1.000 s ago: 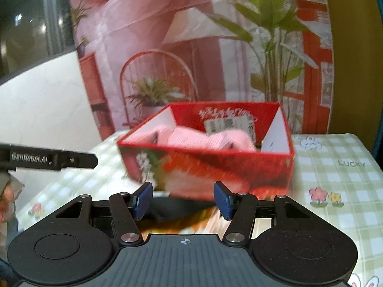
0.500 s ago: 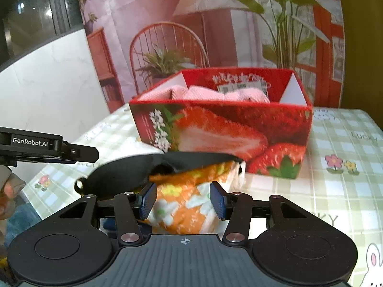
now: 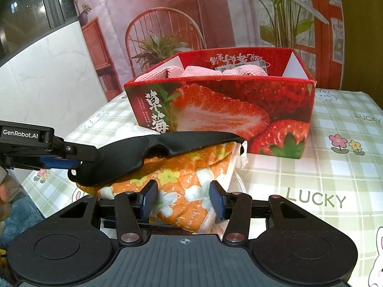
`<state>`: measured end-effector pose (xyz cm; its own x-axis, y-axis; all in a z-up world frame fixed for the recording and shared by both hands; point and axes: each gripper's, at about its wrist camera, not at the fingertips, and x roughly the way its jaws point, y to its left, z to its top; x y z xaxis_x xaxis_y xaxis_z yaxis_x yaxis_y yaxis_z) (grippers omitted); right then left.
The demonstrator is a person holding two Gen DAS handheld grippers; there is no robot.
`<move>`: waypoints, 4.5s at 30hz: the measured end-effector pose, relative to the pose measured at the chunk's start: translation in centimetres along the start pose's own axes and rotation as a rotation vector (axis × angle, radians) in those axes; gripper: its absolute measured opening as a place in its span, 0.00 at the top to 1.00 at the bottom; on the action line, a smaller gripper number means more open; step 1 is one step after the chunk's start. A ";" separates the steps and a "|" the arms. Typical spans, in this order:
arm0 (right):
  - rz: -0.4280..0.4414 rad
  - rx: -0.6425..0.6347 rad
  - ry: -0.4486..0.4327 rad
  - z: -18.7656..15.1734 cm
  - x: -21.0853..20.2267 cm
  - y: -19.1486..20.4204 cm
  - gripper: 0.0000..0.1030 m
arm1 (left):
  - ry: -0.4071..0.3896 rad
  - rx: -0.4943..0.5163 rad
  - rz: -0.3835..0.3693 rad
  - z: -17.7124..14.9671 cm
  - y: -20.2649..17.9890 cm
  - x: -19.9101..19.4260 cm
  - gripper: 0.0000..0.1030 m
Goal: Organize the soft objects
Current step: 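Close both tools on the black eye mask atop the orange cloth, then lift the black eye mask with both tools over the red box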
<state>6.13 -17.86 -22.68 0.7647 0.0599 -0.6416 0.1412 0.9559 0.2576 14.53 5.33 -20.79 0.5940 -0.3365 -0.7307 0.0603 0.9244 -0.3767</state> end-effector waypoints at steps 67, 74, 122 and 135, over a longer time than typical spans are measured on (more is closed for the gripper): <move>0.038 0.374 -0.054 4.7 4.4 -8.9 0.72 | -0.061 0.191 0.058 -1.4 -0.5 2.3 0.86; 0.019 0.165 -0.109 4.9 0.1 -6.1 0.90 | -0.099 0.166 0.053 -1.1 -0.4 1.3 0.87; 0.019 0.168 -0.037 -0.1 -2.0 -5.2 0.93 | -0.095 0.027 -0.060 1.7 -0.8 4.4 0.75; 0.070 0.123 -0.119 0.8 -3.7 -3.9 0.93 | -0.288 0.181 -0.011 0.5 -3.1 -1.7 0.85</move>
<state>3.25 -22.00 -20.73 0.8432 0.0839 -0.5310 0.1553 0.9076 0.3901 13.74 3.14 -18.06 0.7931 -0.3062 -0.5265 0.1944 0.9465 -0.2576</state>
